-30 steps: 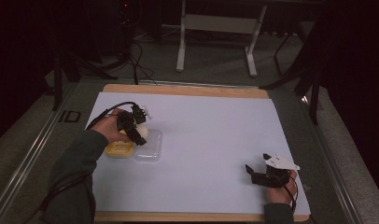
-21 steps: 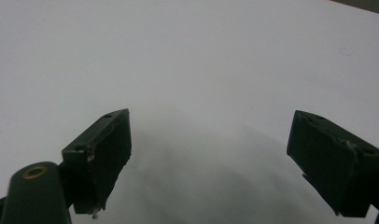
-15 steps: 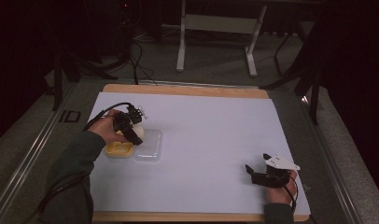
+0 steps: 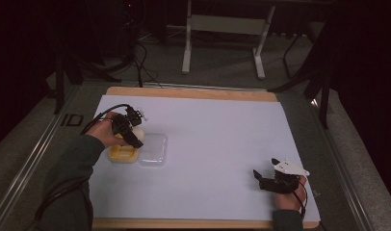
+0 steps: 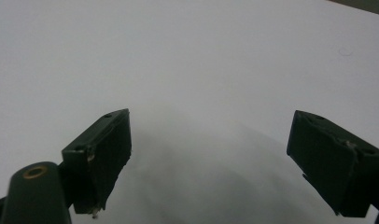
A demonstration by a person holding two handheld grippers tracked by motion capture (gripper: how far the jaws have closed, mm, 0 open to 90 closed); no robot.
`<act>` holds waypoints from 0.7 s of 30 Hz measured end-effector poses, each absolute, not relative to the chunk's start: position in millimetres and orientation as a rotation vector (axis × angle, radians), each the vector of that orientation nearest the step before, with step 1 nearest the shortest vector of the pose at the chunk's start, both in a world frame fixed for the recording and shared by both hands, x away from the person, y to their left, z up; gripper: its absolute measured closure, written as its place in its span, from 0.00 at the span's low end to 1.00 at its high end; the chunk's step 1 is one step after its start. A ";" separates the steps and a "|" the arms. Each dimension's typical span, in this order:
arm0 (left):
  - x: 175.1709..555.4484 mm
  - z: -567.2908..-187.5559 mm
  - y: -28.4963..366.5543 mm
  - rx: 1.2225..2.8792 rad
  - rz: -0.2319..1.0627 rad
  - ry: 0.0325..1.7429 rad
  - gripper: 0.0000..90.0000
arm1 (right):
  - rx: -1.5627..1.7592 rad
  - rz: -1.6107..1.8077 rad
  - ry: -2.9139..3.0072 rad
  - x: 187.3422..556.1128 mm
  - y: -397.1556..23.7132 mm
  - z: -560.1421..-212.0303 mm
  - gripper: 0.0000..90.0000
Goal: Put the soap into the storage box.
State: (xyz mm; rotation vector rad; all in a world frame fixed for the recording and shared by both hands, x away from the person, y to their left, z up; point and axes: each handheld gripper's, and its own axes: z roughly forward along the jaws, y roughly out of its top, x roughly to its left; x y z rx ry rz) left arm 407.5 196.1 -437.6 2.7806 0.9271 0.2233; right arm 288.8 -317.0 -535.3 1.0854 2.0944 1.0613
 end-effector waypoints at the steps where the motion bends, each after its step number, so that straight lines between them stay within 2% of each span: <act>1: 407.4 -438.1 196.7 2.774 0.220 0.940 0.26 | 1.085 1.062 2.094 288.8 -317.0 -535.3 0.15; 21: 407.6 -447.7 215.7 2.772 0.211 1.006 0.26 | 1.084 1.060 2.096 288.8 -317.0 -535.3 0.15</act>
